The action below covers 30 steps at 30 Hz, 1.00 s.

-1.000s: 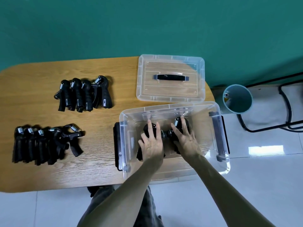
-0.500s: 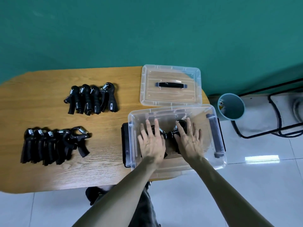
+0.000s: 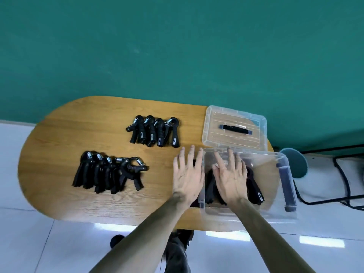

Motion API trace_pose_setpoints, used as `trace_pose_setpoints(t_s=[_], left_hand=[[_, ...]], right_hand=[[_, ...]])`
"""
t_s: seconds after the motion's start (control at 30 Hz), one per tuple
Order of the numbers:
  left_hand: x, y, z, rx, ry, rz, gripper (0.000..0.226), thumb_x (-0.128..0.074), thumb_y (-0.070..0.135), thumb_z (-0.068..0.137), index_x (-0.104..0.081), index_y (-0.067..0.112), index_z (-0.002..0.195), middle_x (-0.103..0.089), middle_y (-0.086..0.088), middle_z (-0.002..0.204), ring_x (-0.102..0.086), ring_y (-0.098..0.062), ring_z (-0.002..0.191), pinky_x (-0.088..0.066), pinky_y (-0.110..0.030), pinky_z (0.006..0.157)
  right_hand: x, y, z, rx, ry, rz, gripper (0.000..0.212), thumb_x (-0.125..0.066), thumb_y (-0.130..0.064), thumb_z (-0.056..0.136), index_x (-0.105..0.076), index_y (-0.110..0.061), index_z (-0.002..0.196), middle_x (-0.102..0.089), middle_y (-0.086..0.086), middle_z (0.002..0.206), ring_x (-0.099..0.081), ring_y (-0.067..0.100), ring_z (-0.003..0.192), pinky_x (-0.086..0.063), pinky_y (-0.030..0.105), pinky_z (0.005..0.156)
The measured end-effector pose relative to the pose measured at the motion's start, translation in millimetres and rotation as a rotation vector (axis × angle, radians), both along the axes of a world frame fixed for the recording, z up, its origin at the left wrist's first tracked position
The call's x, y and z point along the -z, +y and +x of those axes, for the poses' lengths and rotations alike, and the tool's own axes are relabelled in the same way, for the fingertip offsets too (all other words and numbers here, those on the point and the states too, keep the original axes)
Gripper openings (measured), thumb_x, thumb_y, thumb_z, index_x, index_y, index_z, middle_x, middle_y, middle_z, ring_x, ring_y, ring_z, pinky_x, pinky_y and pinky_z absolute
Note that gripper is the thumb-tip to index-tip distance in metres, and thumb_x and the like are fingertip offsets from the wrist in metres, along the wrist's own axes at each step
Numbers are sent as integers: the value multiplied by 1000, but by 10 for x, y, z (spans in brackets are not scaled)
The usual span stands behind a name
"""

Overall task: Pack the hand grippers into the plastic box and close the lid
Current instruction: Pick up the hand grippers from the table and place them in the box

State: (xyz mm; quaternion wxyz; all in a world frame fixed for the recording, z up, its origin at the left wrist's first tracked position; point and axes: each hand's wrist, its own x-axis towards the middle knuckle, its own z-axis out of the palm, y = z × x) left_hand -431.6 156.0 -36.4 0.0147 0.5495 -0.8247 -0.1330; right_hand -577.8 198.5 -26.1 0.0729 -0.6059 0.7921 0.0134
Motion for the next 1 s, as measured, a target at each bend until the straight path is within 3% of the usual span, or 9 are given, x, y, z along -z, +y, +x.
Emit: trace_pose_setpoints(t_s=[0.17,0.37,0.47,0.6,0.87,1.0], left_hand=[[-122,-139,685,-58,-21,14,60,-22,41,105,-13,22,162,-19,-10,167,-20,-37,150,-25,-55,116],[-243,-357,1571,-113,-50,41,56,-26,41,106,-23,21,159,-26,-10,164,-31,-35,142,-33,-52,108],[-247,-452,1968,-150,-83,70,56,-24,41,106,-22,21,158,-23,-9,165,-29,-35,144,-31,-52,110],[-179,-502,2388,-212,-119,139,56,-22,43,106,-22,21,158,-22,-9,165,-26,-33,146,-31,-51,112],[311,-718,3067,-379,-143,279,64,-7,50,105,-2,21,161,-3,-8,170,-15,-34,152,-26,-52,119],[658,-813,3344,-446,-119,302,69,4,55,100,11,24,160,1,-12,169,-19,-36,152,-25,-54,119]], right_hand=[[-122,-168,624,-50,8,23,52,-19,-48,106,-17,-36,156,-18,17,163,-29,42,144,-33,59,112],[-250,-438,1460,-88,-10,52,51,-20,-49,106,-22,-36,155,-17,15,164,-26,42,146,-29,59,114],[-259,-563,1815,-107,-15,61,51,-27,-48,105,-25,-36,154,-17,15,164,-28,42,145,-32,59,112],[-195,-673,2166,-138,-33,109,51,-22,-48,105,-16,-36,155,-7,13,166,-20,40,148,-29,58,114],[180,-1176,2520,-210,-42,204,57,-16,-50,103,-12,-34,157,-2,13,166,-14,39,149,-28,55,116],[417,-1462,2692,-266,-46,251,57,-17,-49,104,-9,-33,158,3,12,166,-8,39,151,-26,57,117]])
